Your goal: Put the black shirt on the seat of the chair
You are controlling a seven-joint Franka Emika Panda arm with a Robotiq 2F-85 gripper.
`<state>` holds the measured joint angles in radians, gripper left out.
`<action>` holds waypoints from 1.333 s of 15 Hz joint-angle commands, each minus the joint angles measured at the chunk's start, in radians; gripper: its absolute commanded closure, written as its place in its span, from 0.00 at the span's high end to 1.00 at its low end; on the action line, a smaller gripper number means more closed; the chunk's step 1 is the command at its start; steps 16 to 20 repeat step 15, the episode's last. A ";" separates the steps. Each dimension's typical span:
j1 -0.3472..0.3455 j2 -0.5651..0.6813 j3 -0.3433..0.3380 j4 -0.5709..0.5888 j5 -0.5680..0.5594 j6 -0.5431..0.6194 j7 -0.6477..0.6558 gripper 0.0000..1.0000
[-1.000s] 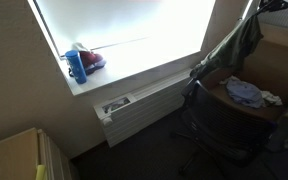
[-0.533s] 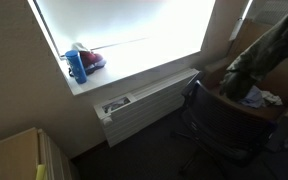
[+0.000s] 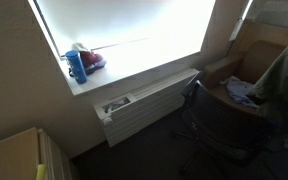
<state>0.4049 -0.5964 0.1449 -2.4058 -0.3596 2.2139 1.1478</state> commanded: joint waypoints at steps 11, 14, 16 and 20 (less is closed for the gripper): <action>-0.293 0.186 0.227 -0.229 0.012 0.391 0.126 0.26; -0.293 0.184 0.227 -0.229 0.012 0.391 0.126 0.26; -0.293 0.184 0.227 -0.229 0.012 0.391 0.126 0.26; -0.293 0.184 0.227 -0.229 0.012 0.391 0.126 0.26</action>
